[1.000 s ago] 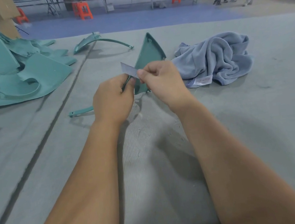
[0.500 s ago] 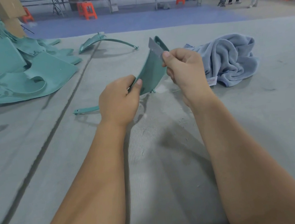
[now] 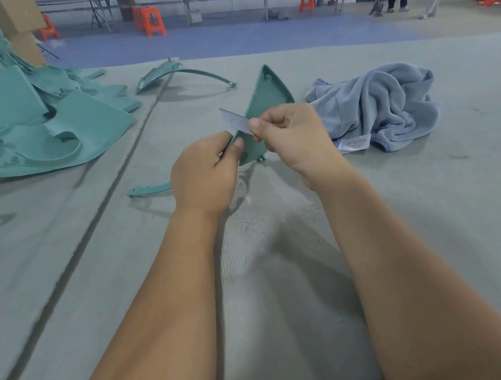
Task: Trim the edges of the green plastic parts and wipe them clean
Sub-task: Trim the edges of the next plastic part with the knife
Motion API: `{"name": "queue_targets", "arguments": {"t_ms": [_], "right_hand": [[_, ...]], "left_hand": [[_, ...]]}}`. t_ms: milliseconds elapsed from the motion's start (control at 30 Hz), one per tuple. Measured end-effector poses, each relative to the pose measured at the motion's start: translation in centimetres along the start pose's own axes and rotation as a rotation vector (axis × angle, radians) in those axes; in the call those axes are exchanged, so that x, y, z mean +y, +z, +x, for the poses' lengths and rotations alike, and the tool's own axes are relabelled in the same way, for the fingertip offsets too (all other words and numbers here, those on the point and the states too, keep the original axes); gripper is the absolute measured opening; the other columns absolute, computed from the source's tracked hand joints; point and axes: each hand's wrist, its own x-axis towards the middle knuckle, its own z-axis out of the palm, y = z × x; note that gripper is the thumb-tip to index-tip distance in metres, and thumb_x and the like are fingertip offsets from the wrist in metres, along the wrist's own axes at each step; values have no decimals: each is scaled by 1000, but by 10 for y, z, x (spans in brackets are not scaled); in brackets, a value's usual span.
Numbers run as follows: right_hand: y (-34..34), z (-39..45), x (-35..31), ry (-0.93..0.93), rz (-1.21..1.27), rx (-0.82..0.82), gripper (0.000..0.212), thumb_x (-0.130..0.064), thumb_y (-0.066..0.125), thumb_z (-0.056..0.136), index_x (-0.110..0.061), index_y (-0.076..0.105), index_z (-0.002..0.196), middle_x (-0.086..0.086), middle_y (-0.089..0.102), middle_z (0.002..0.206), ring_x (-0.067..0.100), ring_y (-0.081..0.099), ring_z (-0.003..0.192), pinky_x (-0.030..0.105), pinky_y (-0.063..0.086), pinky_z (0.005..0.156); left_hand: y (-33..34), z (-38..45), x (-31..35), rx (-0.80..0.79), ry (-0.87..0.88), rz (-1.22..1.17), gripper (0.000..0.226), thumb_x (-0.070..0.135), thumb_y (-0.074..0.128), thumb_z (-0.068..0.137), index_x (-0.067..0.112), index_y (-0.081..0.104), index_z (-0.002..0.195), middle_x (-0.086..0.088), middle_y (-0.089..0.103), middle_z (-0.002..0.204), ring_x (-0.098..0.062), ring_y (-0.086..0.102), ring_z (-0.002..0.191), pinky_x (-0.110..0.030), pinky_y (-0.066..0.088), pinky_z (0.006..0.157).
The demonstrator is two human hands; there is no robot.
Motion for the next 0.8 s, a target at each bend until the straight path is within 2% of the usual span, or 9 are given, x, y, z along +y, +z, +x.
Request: {"name": "queue_targets", "arguments": {"t_ms": [167, 267, 367, 500, 667, 800], "right_hand": [[-7, 9, -3, 0, 84, 126, 33, -13, 59, 94, -15, 57, 61, -2, 33, 50, 7, 26, 46, 20, 24, 48], [-10, 14, 1, 27, 120, 175, 33, -14, 58, 95, -16, 57, 61, -10, 35, 43, 3, 27, 41, 14, 24, 44], [-17, 18, 4, 60, 149, 238, 34, -16, 58, 96, -17, 58, 62, -14, 35, 41, 6, 29, 44, 17, 25, 47], [-22, 16, 5, 39, 216, 228, 34, -16, 56, 97, -16, 58, 63, -15, 38, 40, 3, 30, 41, 14, 26, 44], [-20, 10, 0, 64, 461, 226, 30, -16, 53, 99, -14, 59, 69, -2, 49, 59, 5, 36, 45, 14, 27, 41], [-24, 8, -2, 28, 387, 284, 13, -13, 54, 97, -18, 58, 86, 1, 56, 69, 7, 46, 54, 15, 35, 47]], "left_hand": [[0, -1, 1, -15, 46, 47, 42, 44, 40, 86, 7, 52, 70, -2, 52, 60, -26, 49, 64, -38, 34, 54], [-1, -2, 1, -13, 53, 63, 41, 44, 40, 87, 8, 50, 69, -1, 49, 59, -24, 48, 63, -35, 27, 52], [0, -3, 0, -12, 45, 66, 41, 43, 40, 87, 8, 48, 69, 0, 44, 56, -24, 45, 62, -33, 24, 51], [0, -4, 0, -7, 46, 62, 39, 42, 39, 88, 11, 44, 66, 3, 41, 55, -21, 42, 60, -32, 23, 50], [1, -3, -2, 1, 51, 81, 39, 42, 37, 89, 10, 48, 70, -1, 54, 64, -22, 47, 63, -31, 25, 50], [-1, -4, -1, -9, 47, 80, 37, 42, 38, 88, 13, 45, 66, 2, 42, 56, -17, 40, 58, -30, 22, 48]]}}
